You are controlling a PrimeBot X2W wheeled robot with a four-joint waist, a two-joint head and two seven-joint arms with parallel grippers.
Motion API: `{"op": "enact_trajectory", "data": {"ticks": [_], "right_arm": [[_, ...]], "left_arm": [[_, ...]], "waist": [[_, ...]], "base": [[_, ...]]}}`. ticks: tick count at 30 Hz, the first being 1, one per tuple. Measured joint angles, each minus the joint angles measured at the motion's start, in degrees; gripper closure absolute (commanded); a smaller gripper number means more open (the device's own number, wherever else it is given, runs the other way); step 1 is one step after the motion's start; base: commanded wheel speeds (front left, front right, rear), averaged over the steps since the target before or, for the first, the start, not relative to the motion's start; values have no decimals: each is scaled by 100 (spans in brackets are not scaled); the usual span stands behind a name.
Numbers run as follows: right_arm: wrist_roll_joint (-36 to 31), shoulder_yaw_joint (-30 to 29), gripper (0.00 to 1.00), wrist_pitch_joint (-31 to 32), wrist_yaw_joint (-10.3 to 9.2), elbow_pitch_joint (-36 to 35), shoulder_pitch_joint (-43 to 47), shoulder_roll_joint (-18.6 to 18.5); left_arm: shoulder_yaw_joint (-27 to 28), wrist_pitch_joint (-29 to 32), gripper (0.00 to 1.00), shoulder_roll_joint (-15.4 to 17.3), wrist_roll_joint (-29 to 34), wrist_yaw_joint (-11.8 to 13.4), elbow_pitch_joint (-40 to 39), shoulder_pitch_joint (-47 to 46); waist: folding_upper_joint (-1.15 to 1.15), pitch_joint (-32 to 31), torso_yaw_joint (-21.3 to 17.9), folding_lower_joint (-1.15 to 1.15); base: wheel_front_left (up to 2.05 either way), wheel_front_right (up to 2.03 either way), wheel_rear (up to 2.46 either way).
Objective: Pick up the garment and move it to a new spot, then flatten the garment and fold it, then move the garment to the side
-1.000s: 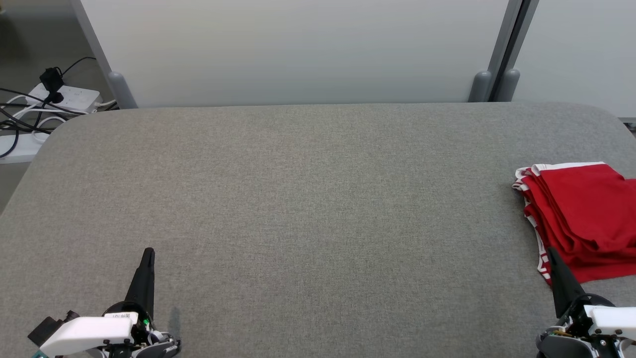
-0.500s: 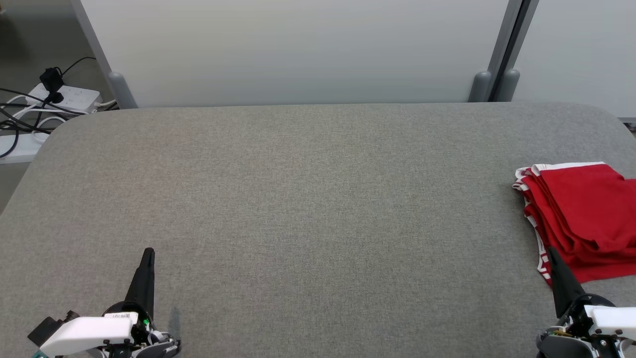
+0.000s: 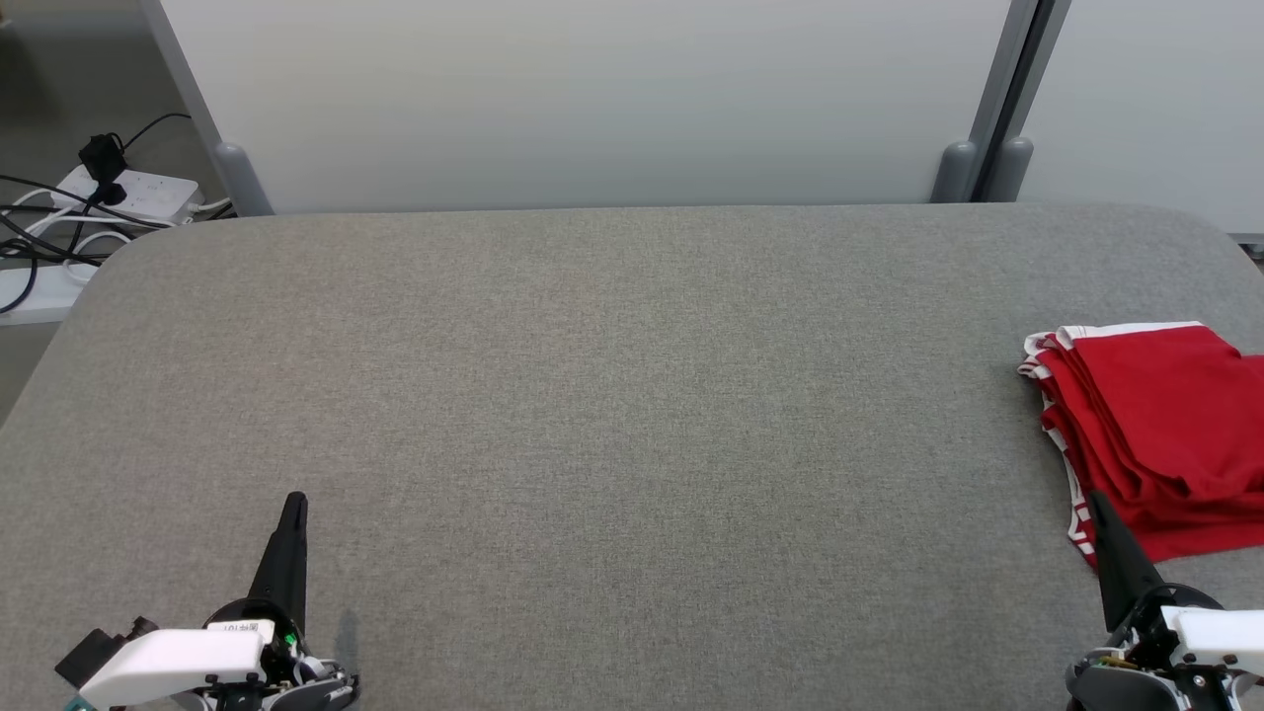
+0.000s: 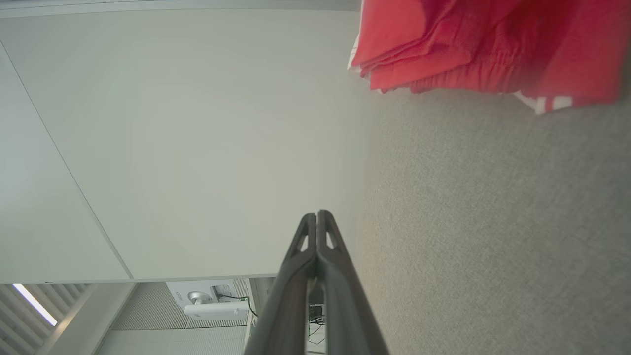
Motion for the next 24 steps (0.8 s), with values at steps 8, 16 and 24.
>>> {"op": "enact_trajectory", "data": {"ticks": [8,16,24], "right_arm": [[0,-2,100,1,0,0,0,3],[0,-4,100,15,-1,0,0,5],[-1,-7,100,15,-1,0,0,7]], "left_arm": [[1,0,100,-1,0,0,0,0],[1,0,100,-2,0,0,0,0],[2,0,100,-3,0,0,0,0]], "waist": [[0,0,0,0],[0,0,0,0],[0,0,0,0]], "base": [[0,0,0],[0,0,0],[0,0,0]]}}
